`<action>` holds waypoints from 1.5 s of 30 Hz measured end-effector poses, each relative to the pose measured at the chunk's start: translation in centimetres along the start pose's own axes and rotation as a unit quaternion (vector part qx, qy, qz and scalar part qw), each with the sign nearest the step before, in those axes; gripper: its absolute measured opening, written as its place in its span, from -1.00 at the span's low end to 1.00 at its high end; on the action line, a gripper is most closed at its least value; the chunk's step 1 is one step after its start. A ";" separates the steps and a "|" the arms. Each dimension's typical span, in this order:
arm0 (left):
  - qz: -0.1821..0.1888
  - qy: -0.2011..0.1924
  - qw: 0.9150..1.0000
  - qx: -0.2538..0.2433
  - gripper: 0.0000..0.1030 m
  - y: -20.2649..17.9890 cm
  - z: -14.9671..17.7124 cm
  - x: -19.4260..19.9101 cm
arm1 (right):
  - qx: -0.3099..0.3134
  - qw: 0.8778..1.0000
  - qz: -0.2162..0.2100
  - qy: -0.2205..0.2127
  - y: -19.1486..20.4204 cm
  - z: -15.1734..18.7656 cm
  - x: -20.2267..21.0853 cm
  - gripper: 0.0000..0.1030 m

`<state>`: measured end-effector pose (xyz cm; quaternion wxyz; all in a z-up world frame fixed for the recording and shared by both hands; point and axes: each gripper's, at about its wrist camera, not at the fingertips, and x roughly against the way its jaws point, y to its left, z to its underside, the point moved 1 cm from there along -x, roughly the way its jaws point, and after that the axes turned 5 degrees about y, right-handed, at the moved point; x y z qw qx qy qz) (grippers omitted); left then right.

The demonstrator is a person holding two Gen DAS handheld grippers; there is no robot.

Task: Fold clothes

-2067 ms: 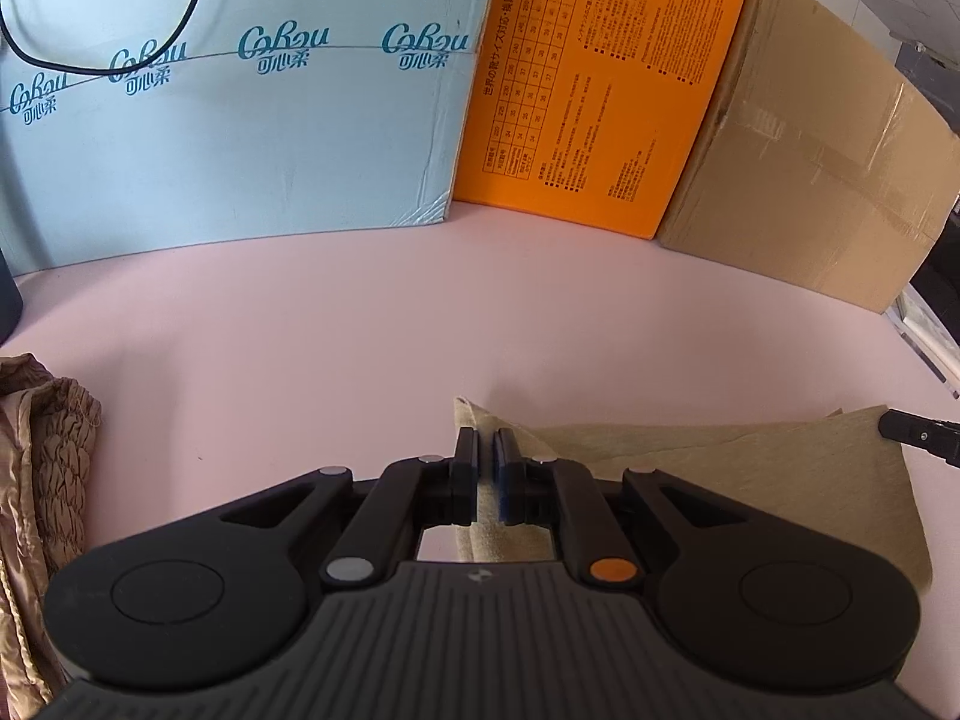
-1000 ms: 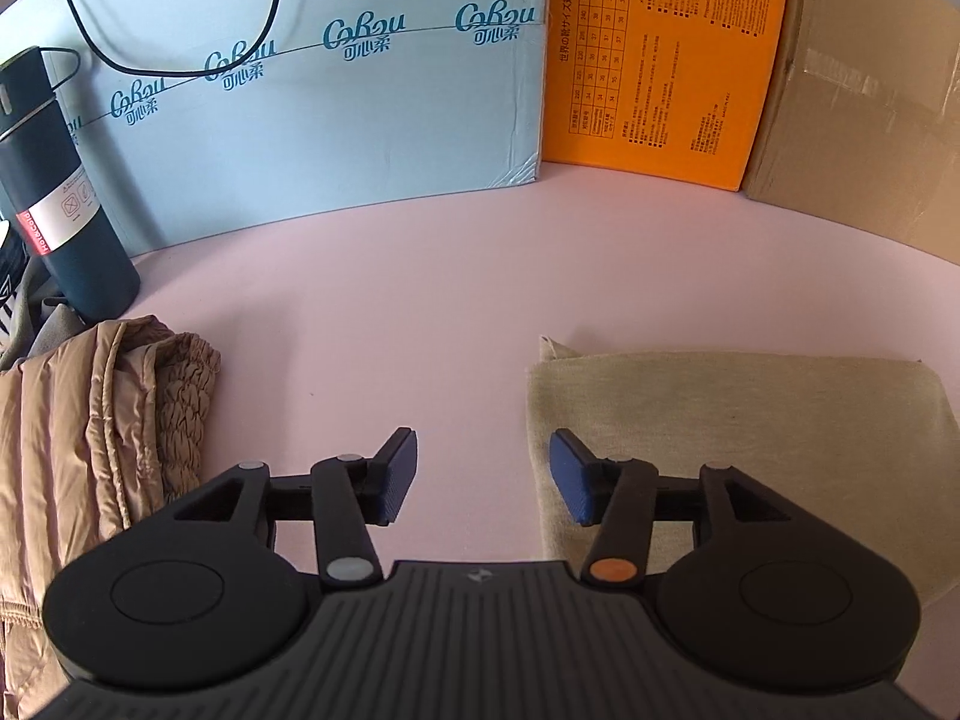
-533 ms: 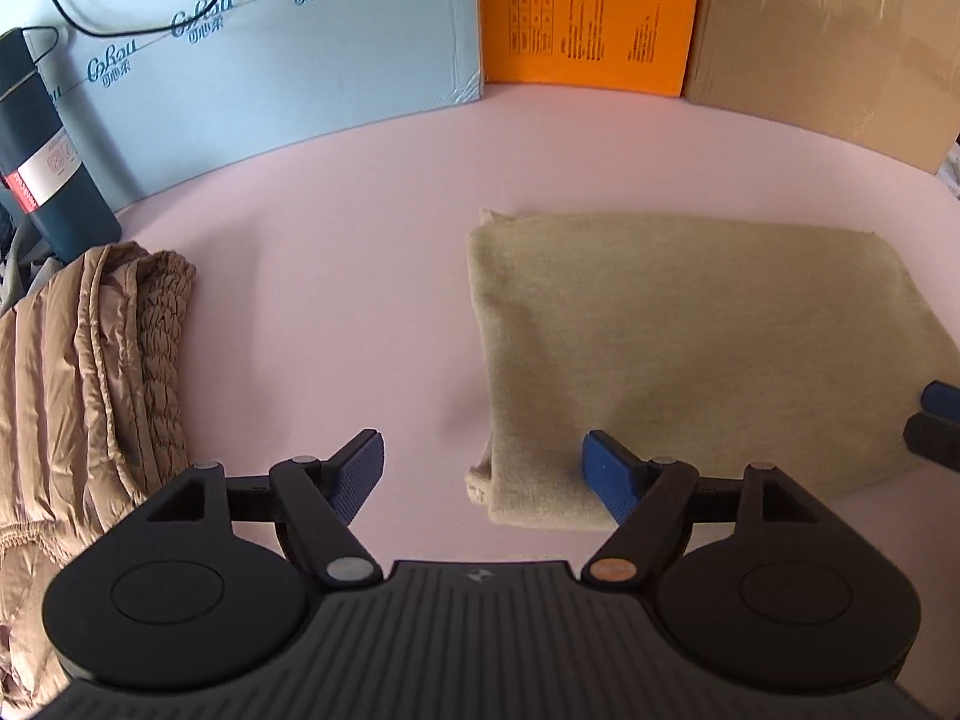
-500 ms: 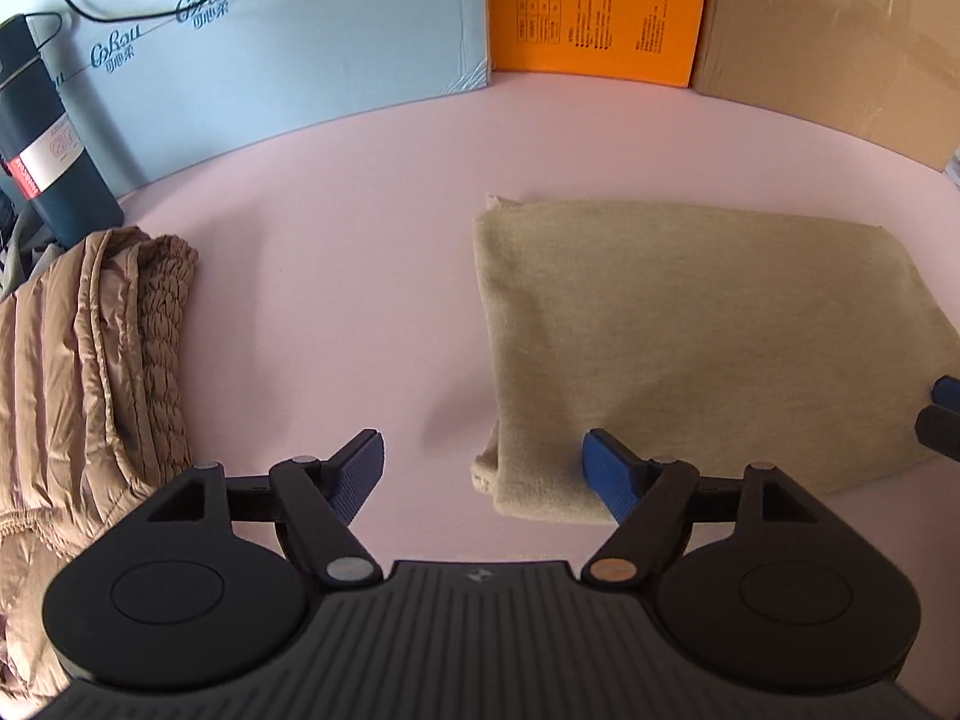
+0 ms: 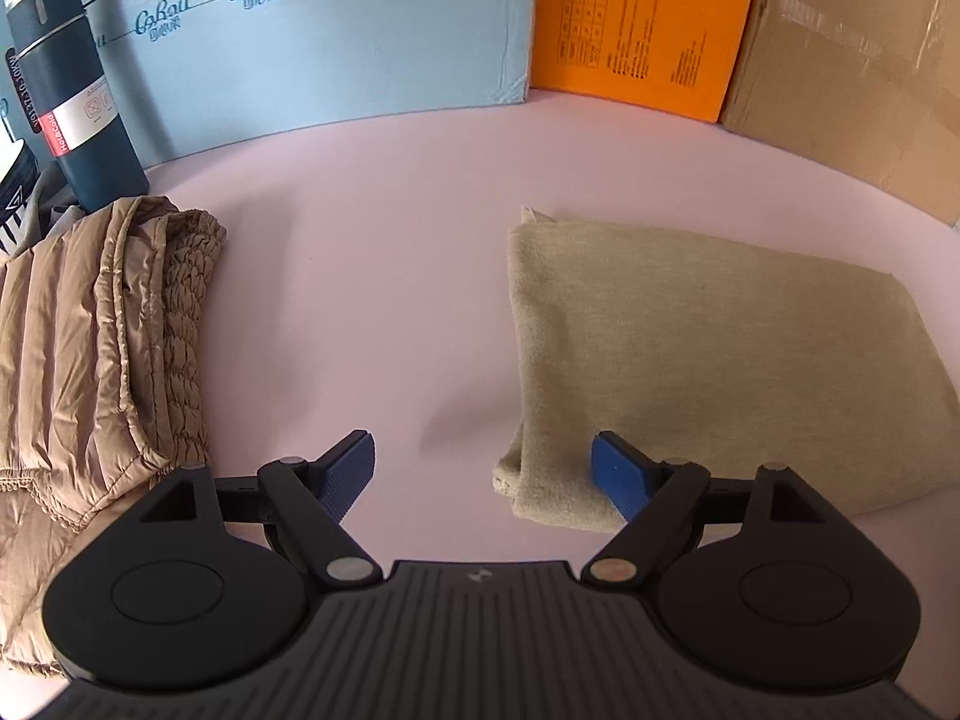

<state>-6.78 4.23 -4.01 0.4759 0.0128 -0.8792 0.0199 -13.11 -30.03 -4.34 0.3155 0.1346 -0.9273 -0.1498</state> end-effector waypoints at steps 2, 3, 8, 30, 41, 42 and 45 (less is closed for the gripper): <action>0.010 -0.017 1.000 0.021 0.54 0.9 -0.3 0.1 | -0.030 1.000 0.000 0.002 -1.6 -0.3 0.0 0.79; 0.018 -0.021 0.999 0.031 0.56 1.3 -0.6 -0.1 | -0.045 0.999 0.002 0.007 -2.5 -0.3 -0.2 0.79; 0.068 -0.023 0.997 0.008 0.56 2.4 -2.0 -2.6 | -0.105 0.993 -0.055 0.025 -6.0 -0.7 -1.5 0.90; 0.239 -0.027 0.959 -0.150 0.92 0.0 -8.8 -9.7 | -0.060 0.951 -0.277 0.124 -8.5 -8.3 -12.1 1.00; 0.259 -0.017 0.964 -0.062 1.00 -1.1 -8.5 -8.8 | -0.102 0.954 -0.265 0.100 -7.2 -7.2 -11.3 1.00; 0.249 -0.020 0.966 -0.059 0.99 -1.4 -8.6 -8.7 | -0.109 0.957 -0.254 0.089 -7.0 -7.1 -11.3 1.00; 0.210 -0.035 0.975 -0.059 0.76 -2.1 -8.0 -7.9 | -0.130 0.965 -0.218 0.069 -6.9 -6.8 -11.1 0.80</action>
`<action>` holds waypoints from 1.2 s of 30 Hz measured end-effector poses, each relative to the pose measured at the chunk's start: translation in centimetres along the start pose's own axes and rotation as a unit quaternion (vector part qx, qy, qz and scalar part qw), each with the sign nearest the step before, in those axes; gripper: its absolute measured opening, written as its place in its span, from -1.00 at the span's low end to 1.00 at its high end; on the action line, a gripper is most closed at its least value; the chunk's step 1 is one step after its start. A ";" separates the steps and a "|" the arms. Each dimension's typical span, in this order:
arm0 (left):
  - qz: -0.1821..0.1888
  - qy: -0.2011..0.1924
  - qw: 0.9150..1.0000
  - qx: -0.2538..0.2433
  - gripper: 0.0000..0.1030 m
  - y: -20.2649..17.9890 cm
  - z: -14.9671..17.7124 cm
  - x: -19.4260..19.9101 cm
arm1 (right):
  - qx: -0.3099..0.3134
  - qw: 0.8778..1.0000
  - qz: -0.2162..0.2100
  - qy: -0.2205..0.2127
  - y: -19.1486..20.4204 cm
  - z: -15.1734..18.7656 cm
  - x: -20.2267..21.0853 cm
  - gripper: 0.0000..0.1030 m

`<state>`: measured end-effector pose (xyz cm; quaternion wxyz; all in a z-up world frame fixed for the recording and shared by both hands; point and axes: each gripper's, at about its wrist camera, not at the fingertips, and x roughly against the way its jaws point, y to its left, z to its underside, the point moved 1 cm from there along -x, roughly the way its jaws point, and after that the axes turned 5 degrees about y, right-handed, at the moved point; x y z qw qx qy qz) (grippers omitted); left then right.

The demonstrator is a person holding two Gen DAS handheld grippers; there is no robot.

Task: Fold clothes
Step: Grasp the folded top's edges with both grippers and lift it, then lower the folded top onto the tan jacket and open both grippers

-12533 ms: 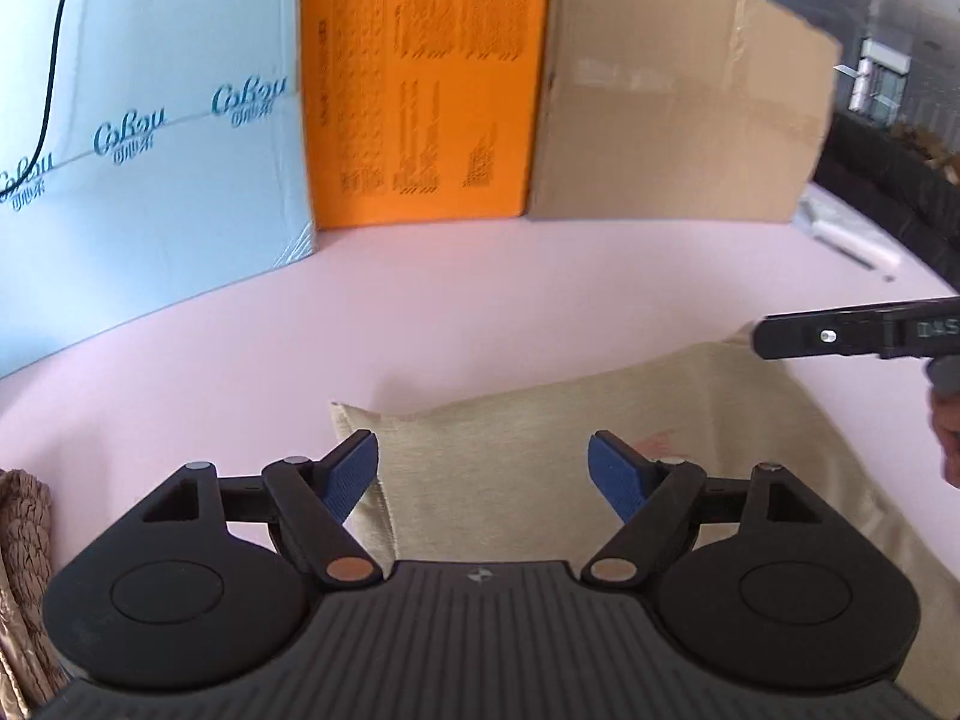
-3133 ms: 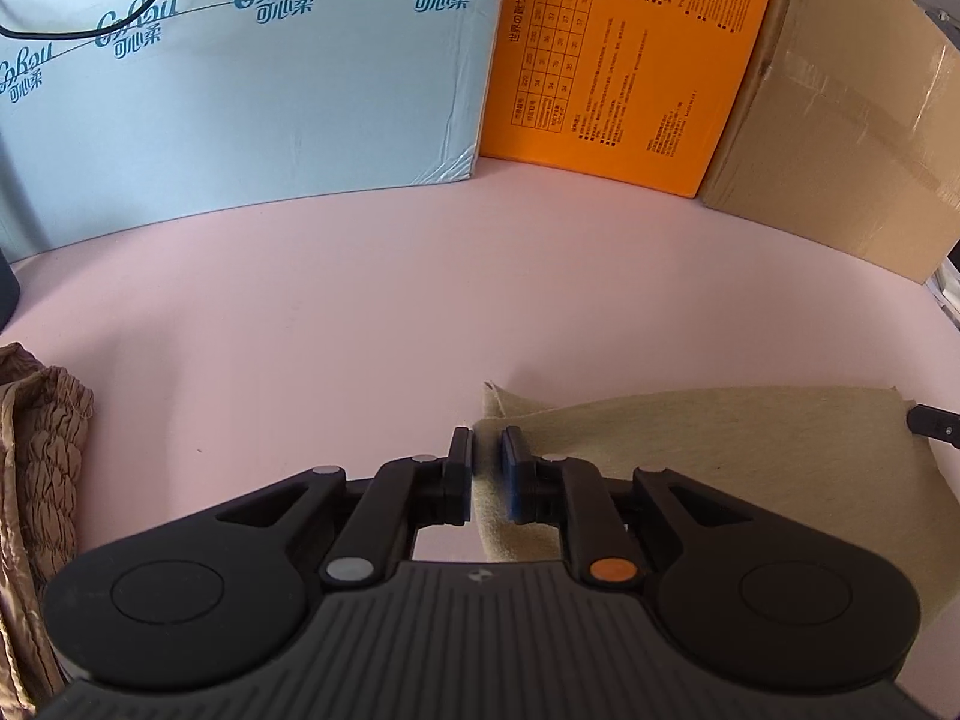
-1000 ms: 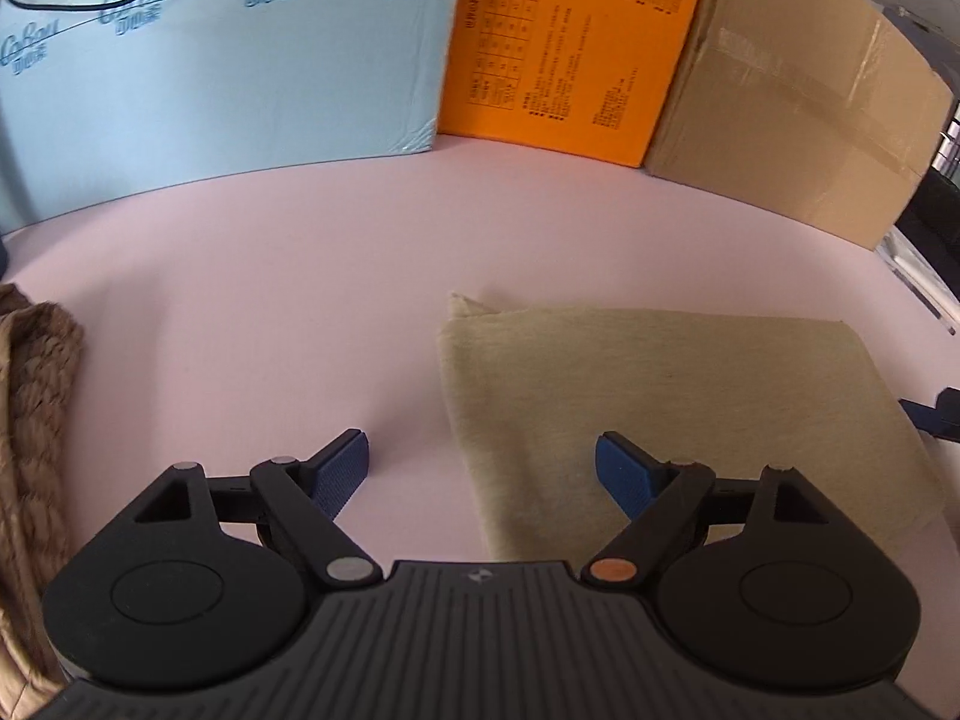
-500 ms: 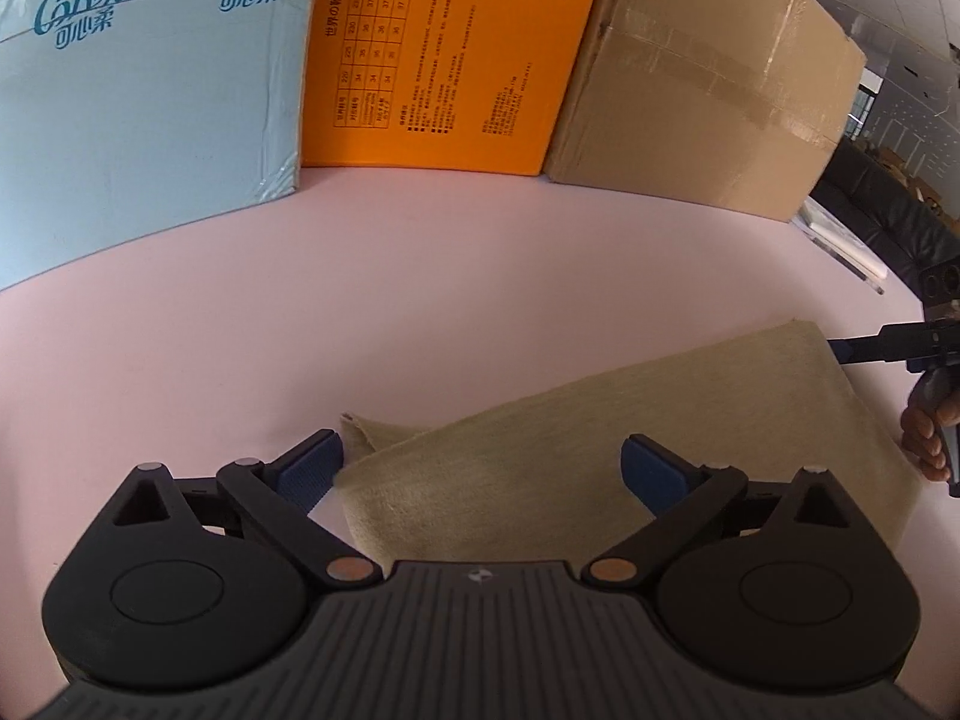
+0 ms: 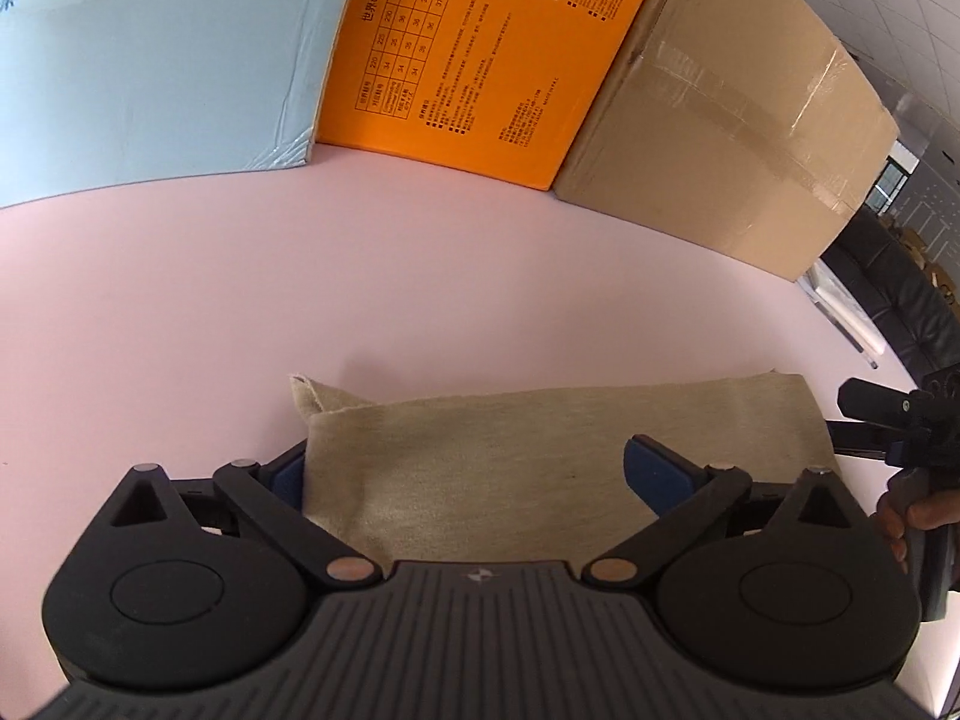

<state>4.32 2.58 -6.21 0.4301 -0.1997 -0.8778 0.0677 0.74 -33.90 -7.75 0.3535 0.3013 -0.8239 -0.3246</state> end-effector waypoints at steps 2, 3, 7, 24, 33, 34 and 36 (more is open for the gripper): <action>-0.046 -0.012 0.999 -0.001 0.21 -0.3 0.5 0.7 | -0.044 0.998 0.041 0.002 -0.8 0.3 0.1 -0.54; -0.064 -0.015 0.998 0.008 -0.28 -0.1 0.7 1.3 | -0.077 0.995 0.054 0.012 -1.5 0.5 0.0 -0.84; -0.058 -0.029 0.996 0.065 -0.82 0.8 1.4 3.7 | -0.129 0.991 0.028 -0.010 -1.9 1.7 0.8 -0.84; -0.138 -0.241 0.953 0.119 -0.82 1.0 9.3 26.0 | -0.121 0.955 -0.258 0.076 14.1 1.6 -3.2 -0.83; -0.291 -0.269 0.897 0.196 -0.82 10.2 12.3 34.9 | -0.081 0.923 -0.312 0.211 23.8 1.5 -19.5 -0.83; -0.306 -0.258 0.892 0.211 -0.80 11.7 12.4 34.7 | -0.074 0.922 -0.304 0.228 24.7 2.0 -21.7 -0.82; -0.333 -0.212 0.884 0.250 -0.76 15.2 12.6 33.6 | -0.054 0.931 -0.266 0.246 25.5 2.9 -25.4 -0.77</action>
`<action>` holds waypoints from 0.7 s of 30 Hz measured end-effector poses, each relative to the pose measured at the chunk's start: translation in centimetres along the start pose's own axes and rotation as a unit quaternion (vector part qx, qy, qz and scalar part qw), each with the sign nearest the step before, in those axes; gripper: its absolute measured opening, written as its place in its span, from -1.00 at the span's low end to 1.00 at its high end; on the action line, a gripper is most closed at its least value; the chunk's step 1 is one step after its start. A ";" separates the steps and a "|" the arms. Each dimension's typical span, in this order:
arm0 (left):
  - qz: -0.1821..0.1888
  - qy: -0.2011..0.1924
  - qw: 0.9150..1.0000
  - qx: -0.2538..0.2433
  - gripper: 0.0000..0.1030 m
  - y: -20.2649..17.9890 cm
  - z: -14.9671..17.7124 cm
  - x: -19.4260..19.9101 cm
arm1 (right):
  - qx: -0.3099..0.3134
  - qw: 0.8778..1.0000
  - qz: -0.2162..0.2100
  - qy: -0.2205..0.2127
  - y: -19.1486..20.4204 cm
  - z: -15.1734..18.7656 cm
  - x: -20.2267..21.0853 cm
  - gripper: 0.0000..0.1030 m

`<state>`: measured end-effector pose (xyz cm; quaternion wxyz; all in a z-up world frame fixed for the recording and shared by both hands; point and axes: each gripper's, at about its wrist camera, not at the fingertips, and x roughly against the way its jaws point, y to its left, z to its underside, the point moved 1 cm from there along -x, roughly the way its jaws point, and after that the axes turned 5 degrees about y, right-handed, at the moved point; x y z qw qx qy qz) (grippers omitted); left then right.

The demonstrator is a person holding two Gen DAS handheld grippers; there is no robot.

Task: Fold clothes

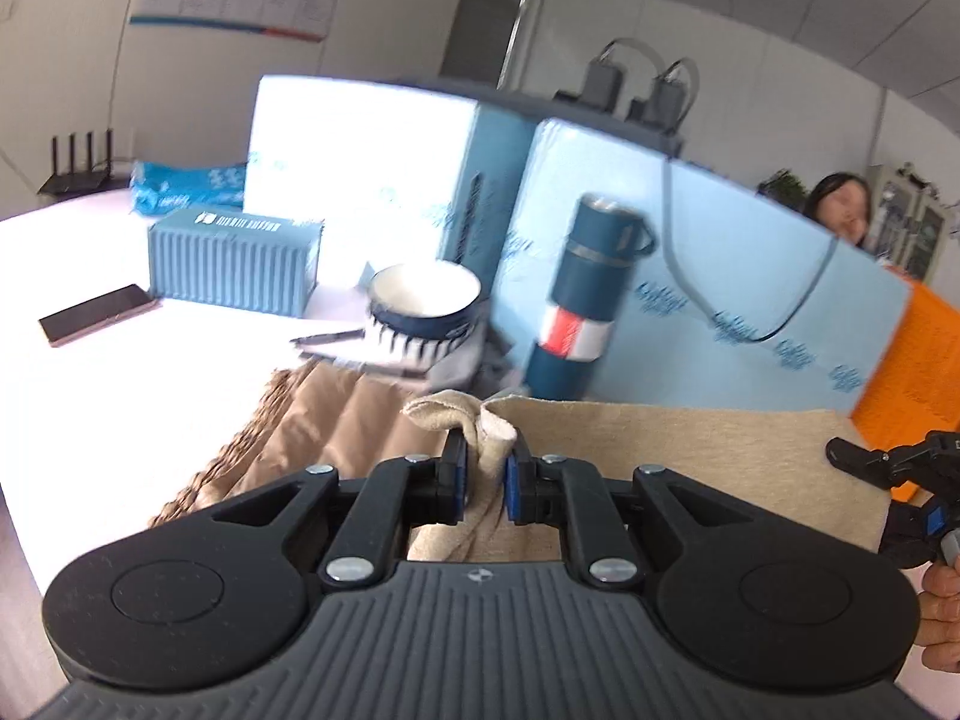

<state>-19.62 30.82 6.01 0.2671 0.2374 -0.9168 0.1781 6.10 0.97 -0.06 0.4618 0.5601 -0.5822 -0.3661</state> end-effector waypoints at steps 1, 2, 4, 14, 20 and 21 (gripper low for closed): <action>-0.035 0.034 0.999 0.000 -0.57 0.7 0.1 -2.0 | 0.004 0.999 0.033 0.004 -0.7 -0.2 -1.4 -0.74; -0.075 0.065 0.995 -0.004 -0.46 1.1 0.3 -3.7 | 0.014 0.996 0.084 -0.001 -1.1 -0.4 -2.4 -0.65; -0.164 0.106 0.981 -0.003 0.23 1.7 0.7 -5.4 | 0.063 0.968 0.241 -0.025 -1.1 -0.1 -3.5 -0.03; -0.221 0.114 0.969 -0.012 0.66 -2.4 3.3 -1.6 | 0.156 0.863 0.469 -0.107 2.7 6.0 -1.6 0.89; -0.221 0.143 0.965 -0.006 0.71 -5.2 5.5 -1.0 | 0.227 0.829 0.495 -0.126 6.6 11.8 -2.2 1.00; -0.219 0.144 0.965 -0.006 0.71 -5.5 6.0 -0.8 | 0.238 0.830 0.491 -0.112 6.8 12.6 -2.4 1.00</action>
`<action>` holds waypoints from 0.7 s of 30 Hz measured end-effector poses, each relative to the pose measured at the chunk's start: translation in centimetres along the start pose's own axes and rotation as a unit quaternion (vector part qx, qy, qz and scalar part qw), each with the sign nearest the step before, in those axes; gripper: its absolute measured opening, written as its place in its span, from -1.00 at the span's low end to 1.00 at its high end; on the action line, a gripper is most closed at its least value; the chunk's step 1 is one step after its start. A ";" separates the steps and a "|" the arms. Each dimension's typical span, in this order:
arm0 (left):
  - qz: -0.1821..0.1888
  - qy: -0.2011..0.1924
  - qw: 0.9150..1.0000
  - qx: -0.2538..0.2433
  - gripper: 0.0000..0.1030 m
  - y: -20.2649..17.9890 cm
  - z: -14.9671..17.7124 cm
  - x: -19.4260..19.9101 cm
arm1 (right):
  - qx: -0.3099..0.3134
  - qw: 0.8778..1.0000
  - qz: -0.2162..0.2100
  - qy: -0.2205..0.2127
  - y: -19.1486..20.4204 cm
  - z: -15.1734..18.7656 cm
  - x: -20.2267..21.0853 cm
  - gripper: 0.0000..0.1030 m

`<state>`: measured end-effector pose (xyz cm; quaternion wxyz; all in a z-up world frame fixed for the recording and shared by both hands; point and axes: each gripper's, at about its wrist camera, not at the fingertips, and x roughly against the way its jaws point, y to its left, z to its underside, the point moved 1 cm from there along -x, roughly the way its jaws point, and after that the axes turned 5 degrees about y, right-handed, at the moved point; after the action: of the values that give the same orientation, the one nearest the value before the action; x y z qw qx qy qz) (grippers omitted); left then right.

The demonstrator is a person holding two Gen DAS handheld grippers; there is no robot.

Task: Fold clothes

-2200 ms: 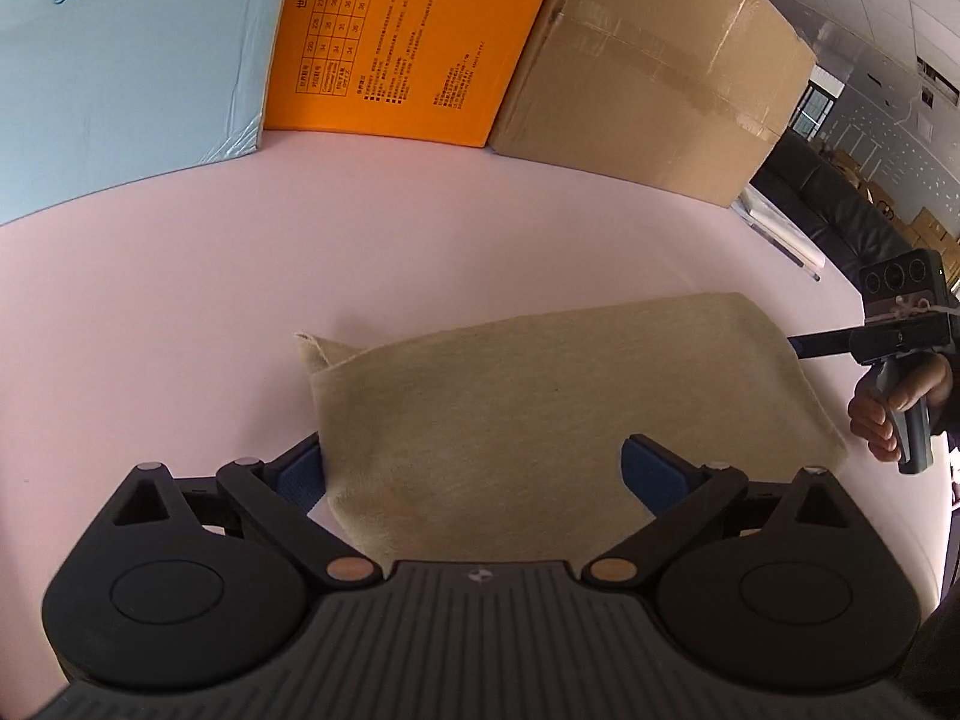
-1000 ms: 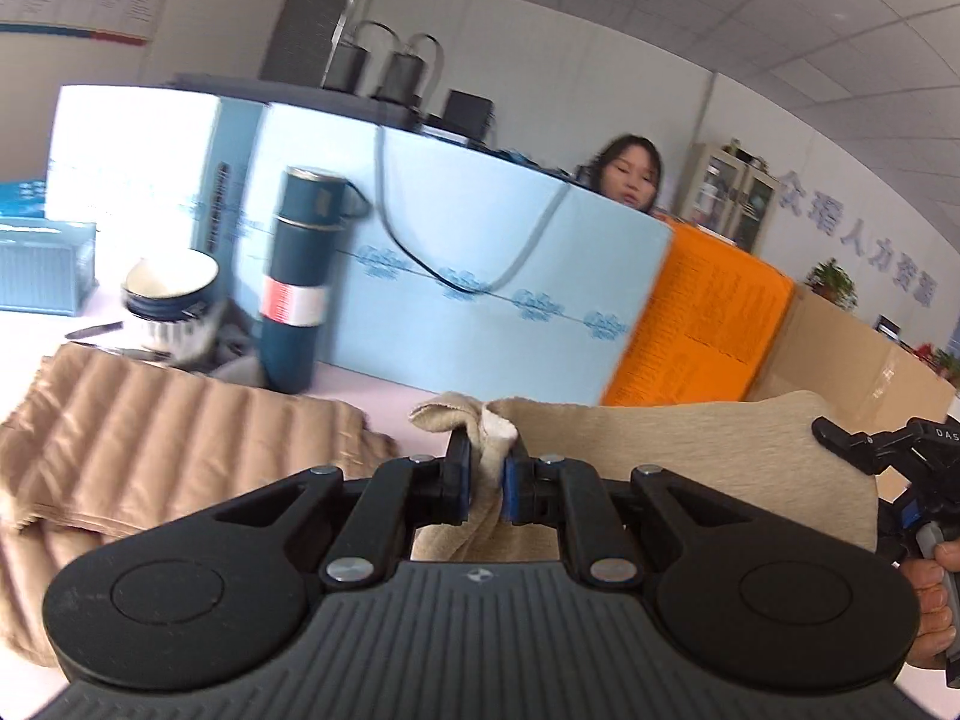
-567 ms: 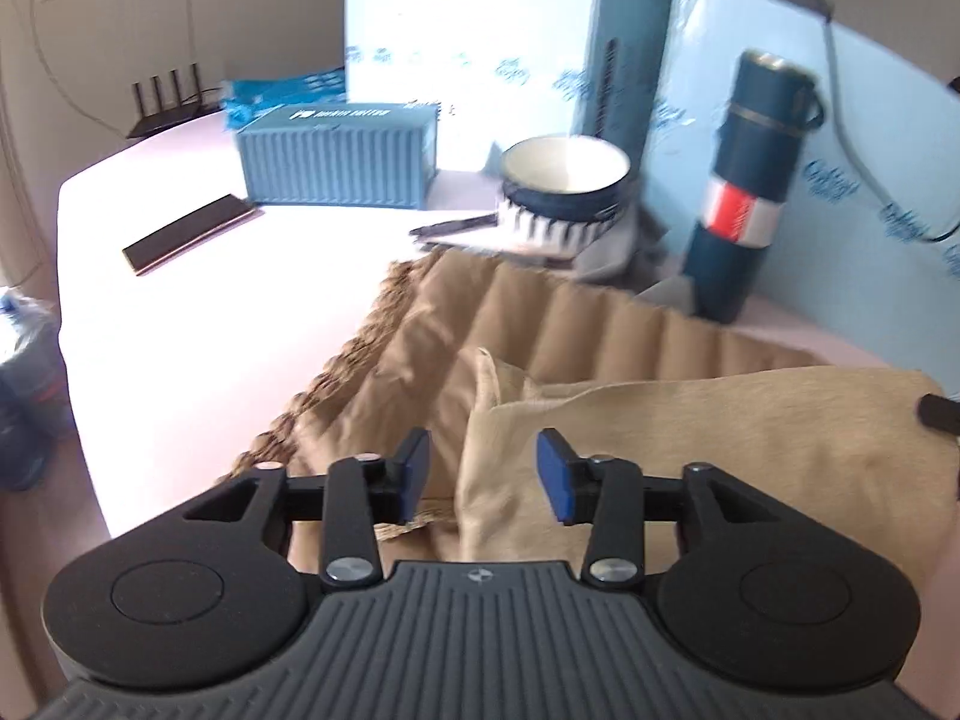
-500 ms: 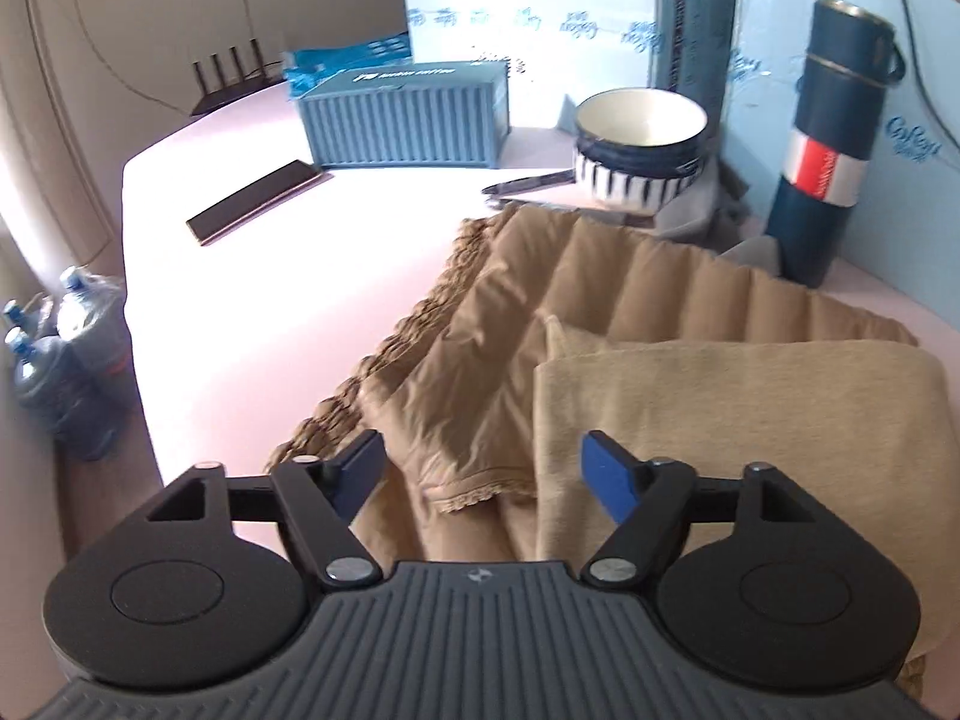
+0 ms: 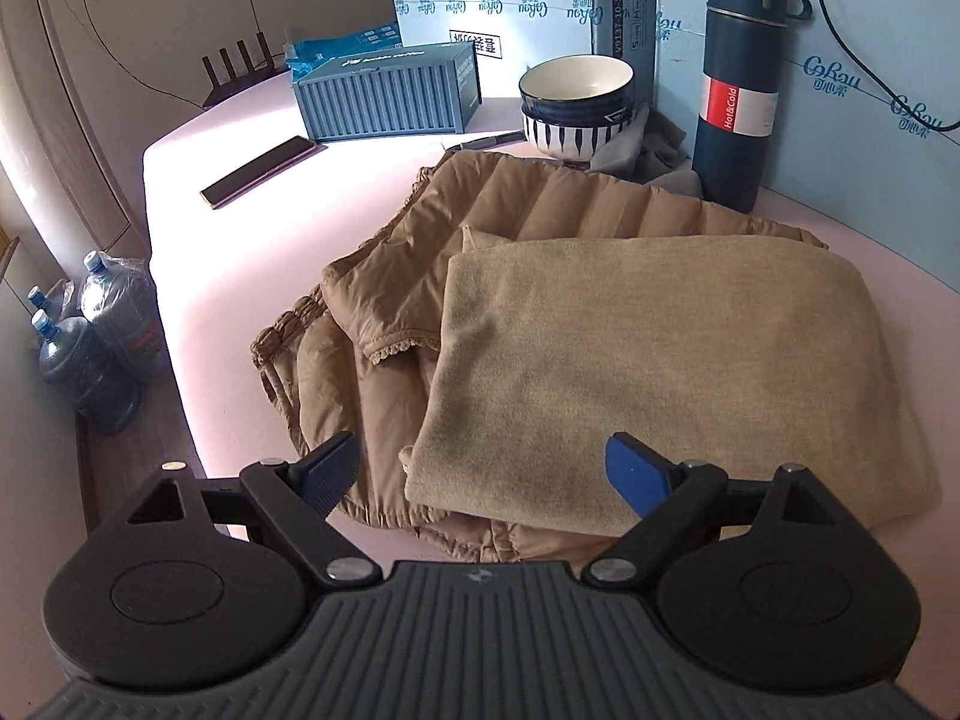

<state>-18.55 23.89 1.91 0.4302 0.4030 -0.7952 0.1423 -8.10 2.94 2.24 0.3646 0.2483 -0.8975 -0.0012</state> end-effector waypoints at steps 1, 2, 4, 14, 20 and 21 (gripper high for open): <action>0.002 0.001 1.000 0.000 0.71 -0.1 0.3 0.1 | 0.016 1.000 -0.011 0.007 0.4 0.5 0.4 1.00; 0.005 0.004 1.000 0.001 0.71 -0.3 0.7 0.3 | 0.032 0.999 -0.021 0.018 0.9 0.9 0.4 1.00; 0.008 0.009 1.000 0.005 0.71 -0.4 1.3 0.5 | 0.057 0.997 -0.038 0.042 1.6 1.5 0.4 1.00; 0.018 0.004 1.000 -0.006 0.71 -2.0 2.8 2.3 | 0.037 0.997 -0.025 0.057 0.1 2.3 1.2 1.00; 0.025 -0.005 1.000 -0.017 0.71 -3.1 3.4 3.1 | 0.068 0.995 -0.019 0.068 0.4 2.8 1.5 1.00; 0.026 -0.007 0.999 -0.019 0.71 -3.3 3.5 3.3 | 0.076 0.995 -0.018 0.069 0.5 2.9 1.6 1.00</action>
<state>-18.99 18.09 2.06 0.4287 0.3746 -0.8109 0.1353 -11.24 2.09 1.24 0.4055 0.2913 -0.8629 0.0777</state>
